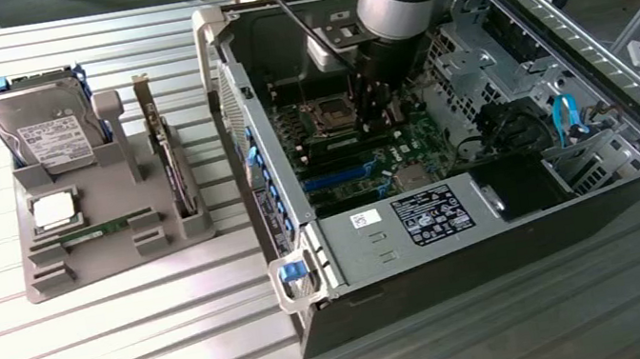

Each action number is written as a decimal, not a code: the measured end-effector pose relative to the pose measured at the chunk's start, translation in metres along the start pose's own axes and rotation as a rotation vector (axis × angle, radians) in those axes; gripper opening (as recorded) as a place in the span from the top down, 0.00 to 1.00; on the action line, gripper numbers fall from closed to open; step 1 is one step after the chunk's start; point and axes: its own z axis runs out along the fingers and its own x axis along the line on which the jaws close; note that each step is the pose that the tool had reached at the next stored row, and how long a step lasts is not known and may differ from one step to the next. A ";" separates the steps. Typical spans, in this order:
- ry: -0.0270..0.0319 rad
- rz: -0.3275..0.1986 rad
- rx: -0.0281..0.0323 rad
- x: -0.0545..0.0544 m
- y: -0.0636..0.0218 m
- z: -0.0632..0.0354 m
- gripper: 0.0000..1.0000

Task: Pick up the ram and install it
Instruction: 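Insert the ram into the slot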

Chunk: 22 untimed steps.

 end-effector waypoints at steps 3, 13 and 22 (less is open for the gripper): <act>0.0001 0.000 -0.0064 0.000 -0.0039 0.0002 0.87; 0.0003 0.000 -0.0075 0.001 -0.0046 0.0004 0.87; 0.0009 0.000 -0.0074 0.001 -0.0039 0.0023 0.87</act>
